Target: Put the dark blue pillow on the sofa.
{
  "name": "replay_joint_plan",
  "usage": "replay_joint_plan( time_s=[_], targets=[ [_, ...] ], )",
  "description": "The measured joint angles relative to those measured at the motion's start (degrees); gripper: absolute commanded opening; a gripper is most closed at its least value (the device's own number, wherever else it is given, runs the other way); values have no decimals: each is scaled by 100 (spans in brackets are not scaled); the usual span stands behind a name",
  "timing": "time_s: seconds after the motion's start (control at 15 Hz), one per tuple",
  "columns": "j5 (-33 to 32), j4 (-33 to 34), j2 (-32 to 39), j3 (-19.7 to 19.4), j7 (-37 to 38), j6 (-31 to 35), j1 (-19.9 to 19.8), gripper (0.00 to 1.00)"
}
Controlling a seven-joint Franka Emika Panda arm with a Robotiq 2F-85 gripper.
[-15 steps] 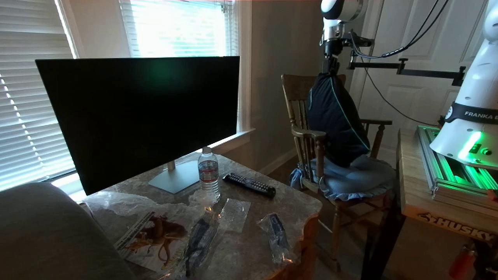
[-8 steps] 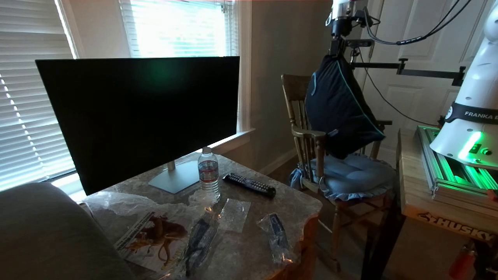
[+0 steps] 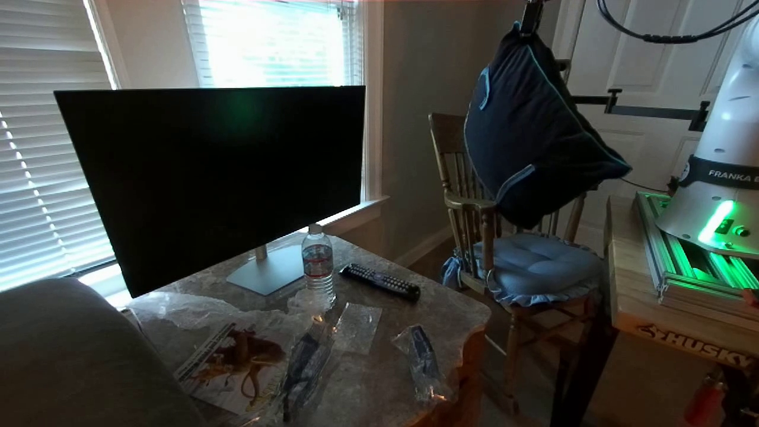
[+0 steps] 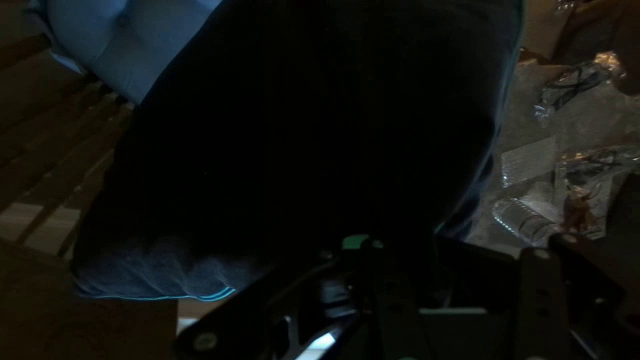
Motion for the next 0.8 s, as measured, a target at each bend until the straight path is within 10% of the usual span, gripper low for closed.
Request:
replay_joint_plan(
  time_s=[0.8],
  targets=[
    [318, -797, -1398, 526, 97, -20, 1578, 8]
  ],
)
